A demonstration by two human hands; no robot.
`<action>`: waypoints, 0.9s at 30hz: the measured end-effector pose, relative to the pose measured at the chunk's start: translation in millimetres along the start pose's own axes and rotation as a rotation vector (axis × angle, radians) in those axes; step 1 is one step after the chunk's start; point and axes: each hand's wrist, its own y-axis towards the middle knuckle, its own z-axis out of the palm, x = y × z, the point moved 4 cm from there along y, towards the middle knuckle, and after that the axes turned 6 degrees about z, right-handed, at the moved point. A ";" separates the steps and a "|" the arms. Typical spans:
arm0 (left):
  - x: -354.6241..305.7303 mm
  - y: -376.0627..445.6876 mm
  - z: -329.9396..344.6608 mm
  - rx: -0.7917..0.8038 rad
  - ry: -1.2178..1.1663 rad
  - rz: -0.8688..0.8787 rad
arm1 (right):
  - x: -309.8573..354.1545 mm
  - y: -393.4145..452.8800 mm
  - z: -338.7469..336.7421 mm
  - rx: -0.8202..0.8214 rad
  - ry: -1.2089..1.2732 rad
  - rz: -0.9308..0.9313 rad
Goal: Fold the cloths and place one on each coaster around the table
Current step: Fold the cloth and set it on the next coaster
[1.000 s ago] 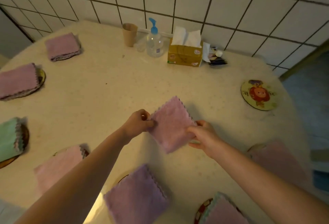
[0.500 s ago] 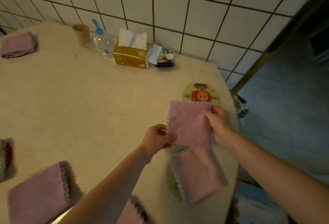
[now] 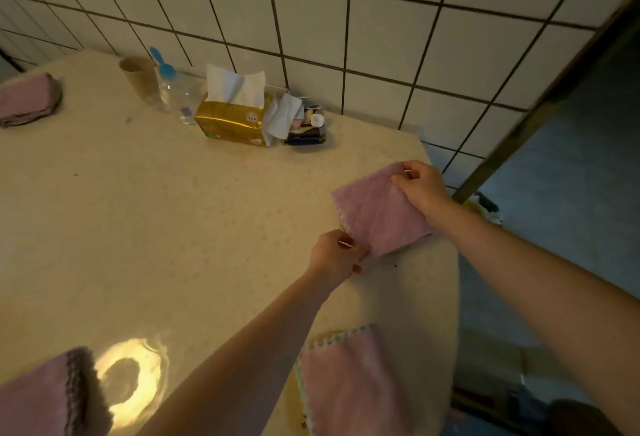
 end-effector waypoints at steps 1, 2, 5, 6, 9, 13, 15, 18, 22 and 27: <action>0.8 5.3 2.3 -0.010 0.015 -0.008 | -2.3 8.9 4.0 0.015 -0.028 -0.004; 2.6 11.4 4.7 -0.019 0.030 -0.018 | -6.0 17.6 8.1 0.023 -0.050 -0.003; 8.0 18.9 10.9 -0.039 0.109 -0.034 | -17.9 28.9 12.7 0.009 -0.150 -0.017; 9.0 21.3 12.2 -0.040 0.164 -0.020 | -21.9 31.7 13.8 0.002 -0.193 -0.025; 12.1 21.1 11.0 -0.030 0.261 0.008 | -29.4 33.3 18.0 -0.041 -0.296 -0.034; 22.6 8.6 -8.8 -0.054 0.365 0.034 | -31.7 30.5 17.2 -0.132 -0.469 -0.104; 33.3 -8.3 -24.3 -0.074 0.427 0.037 | -36.8 22.8 12.7 -0.176 -0.617 -0.099; 50.5 -44.8 -46.1 -0.165 0.428 0.028 | -41.7 12.1 6.9 -0.133 -0.570 0.011; 80.7 -103.2 -57.7 -0.269 0.381 -0.051 | -38.3 2.5 2.1 -0.036 -0.524 0.056; 112.9 -156.9 -42.2 -0.284 0.346 -0.247 | -30.3 -5.2 0.8 0.080 -0.471 0.204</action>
